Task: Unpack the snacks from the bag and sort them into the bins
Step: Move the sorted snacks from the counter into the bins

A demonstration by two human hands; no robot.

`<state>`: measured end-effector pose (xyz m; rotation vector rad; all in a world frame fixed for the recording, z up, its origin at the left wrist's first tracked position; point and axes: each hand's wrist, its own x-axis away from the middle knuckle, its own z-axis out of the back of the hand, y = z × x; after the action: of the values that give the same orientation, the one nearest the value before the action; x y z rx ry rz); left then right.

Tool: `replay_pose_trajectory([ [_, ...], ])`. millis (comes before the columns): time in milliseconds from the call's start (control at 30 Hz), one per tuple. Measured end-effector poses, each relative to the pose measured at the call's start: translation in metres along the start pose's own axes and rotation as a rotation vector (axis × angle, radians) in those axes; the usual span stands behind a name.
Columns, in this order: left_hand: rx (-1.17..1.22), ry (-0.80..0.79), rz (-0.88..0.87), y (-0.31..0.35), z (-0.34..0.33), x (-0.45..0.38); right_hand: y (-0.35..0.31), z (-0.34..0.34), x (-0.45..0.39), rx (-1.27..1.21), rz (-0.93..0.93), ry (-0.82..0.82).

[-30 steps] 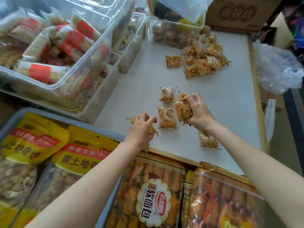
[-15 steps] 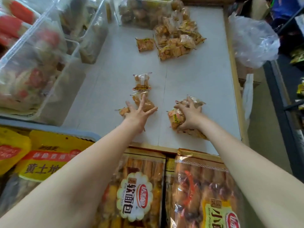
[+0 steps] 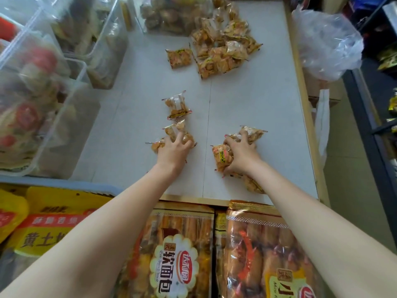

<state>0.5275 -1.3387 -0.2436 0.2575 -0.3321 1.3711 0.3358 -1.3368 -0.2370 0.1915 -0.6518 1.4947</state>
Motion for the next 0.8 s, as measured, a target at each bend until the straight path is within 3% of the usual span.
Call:
replay_pose_trajectory([
  [267,0.127,0.141,-0.073,-0.005,0.004,0.025,-0.019,0.0,0.004,-0.175,0.083,0.192],
  [533,0.424,0.269,-0.05,-0.036,0.021,0.074,-0.048,0.018,0.036,-0.143,0.319,0.364],
  [800,0.476,0.493,0.044,-0.079,0.055,0.149,-0.112,0.05,0.079,-0.109,0.478,0.489],
])
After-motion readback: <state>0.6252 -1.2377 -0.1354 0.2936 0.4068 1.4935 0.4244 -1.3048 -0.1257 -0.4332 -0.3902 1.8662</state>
